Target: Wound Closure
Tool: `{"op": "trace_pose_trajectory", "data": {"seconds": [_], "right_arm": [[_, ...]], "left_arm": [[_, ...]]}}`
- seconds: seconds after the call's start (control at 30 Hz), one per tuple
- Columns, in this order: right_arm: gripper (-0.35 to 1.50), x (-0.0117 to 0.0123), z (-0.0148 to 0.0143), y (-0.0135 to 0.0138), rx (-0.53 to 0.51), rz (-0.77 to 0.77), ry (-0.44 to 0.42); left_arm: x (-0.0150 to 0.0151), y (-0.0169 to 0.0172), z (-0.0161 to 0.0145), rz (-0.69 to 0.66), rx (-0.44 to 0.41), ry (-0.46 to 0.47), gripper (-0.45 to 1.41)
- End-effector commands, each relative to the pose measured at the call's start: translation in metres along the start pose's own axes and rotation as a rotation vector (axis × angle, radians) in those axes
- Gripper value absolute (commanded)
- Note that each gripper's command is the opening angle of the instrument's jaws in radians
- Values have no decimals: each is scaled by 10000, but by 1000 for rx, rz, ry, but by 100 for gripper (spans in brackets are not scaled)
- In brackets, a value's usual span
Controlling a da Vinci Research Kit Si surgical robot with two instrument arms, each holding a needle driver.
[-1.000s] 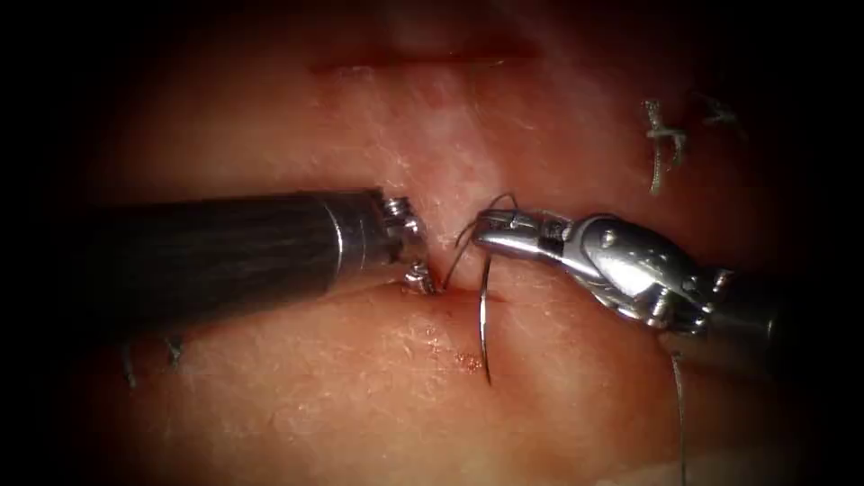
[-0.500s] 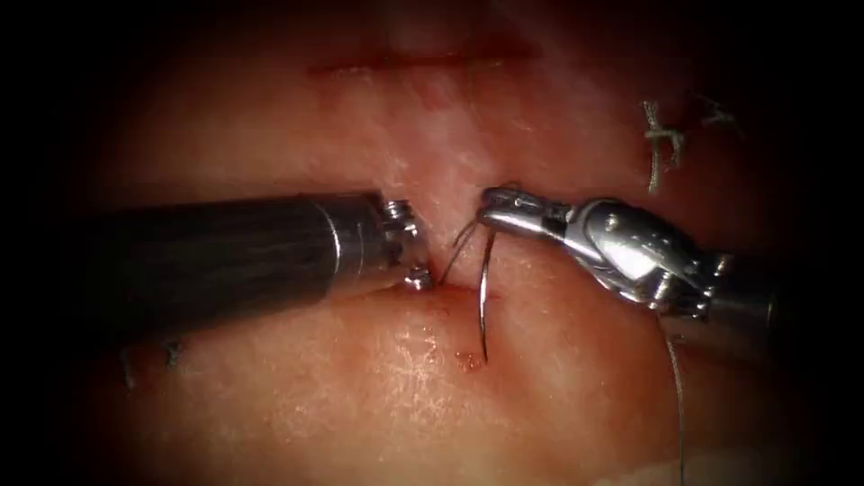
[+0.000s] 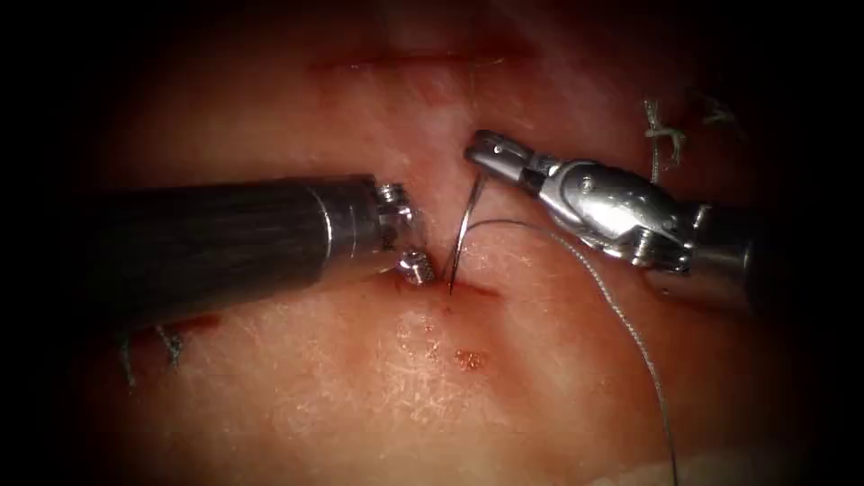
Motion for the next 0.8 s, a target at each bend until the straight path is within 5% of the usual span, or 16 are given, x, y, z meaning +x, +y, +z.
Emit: {"op": "trace_pose_trajectory", "data": {"seconds": [0.03, 0.2, 0.8], "right_arm": [[-35, -12, 7, 1, 0, -13, -2], [-35, -26, 9, -3, -1, -34, -13], [-35, -16, 6, -31, 30, -33, -1]], "left_arm": [[5, -5, 3, 3, 0, 3, 66], [0, -2, 4, 8, -3, 8, 64], [-6, 6, -12, 16, 12, 55, 62]]}}
